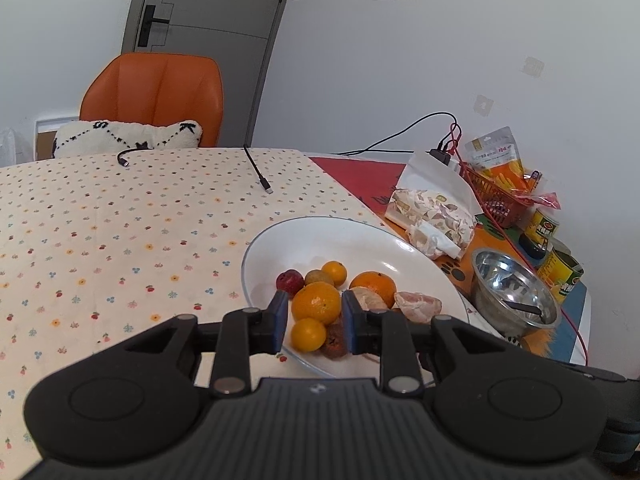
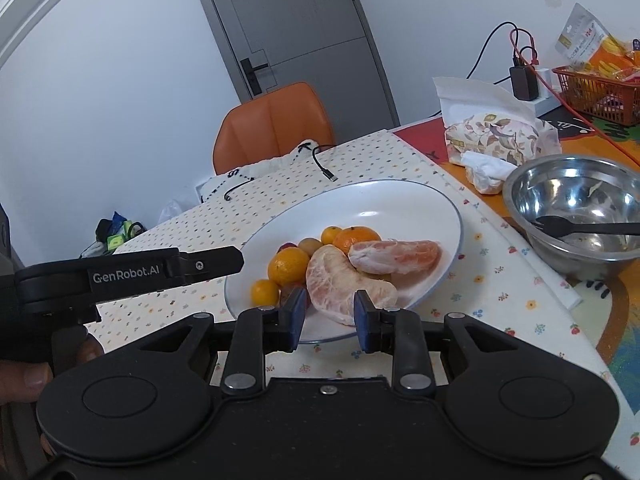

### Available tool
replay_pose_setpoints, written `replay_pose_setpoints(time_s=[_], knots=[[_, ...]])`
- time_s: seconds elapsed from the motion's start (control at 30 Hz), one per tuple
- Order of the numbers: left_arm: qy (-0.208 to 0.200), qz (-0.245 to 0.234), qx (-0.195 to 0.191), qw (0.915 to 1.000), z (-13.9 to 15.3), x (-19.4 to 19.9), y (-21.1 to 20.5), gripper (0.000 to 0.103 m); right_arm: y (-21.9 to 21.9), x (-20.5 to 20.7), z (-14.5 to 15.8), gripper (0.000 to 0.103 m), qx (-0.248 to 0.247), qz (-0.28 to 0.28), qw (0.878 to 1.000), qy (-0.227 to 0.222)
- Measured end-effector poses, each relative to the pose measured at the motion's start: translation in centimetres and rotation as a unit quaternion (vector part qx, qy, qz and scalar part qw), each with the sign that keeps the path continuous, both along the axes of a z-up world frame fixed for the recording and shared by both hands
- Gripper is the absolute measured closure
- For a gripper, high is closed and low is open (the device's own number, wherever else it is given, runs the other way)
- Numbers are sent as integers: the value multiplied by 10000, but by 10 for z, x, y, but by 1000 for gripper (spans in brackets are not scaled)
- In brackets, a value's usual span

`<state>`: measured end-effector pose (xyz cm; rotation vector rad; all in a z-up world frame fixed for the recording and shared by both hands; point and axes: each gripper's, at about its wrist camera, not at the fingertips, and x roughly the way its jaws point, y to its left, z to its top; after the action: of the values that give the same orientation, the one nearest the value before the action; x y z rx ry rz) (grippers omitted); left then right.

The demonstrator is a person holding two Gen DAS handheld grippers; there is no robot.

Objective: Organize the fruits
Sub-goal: 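Open both tools to release the orange and plum onto the plate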

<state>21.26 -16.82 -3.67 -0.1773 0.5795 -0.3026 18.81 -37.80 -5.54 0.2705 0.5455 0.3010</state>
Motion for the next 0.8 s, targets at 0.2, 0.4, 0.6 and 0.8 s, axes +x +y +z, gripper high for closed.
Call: replay_pose_setpoints(time_s=[0.2,0.4,0.6,0.8], knots=[[-10,119,-1,9999,3,-4,9,67,2,-2,-1,75,30,30,10000,11],[-3,257,51,9997,3,-11,20,48,4,-5,1,72,15,46,10000,-5],[37,388,159,9991,2,-20,32,36,7,-10,3,70,23,62,10000,-23],[49,585,264,9979,3,-30,46,31,13,-16,8,64,24,114,9999,-71]])
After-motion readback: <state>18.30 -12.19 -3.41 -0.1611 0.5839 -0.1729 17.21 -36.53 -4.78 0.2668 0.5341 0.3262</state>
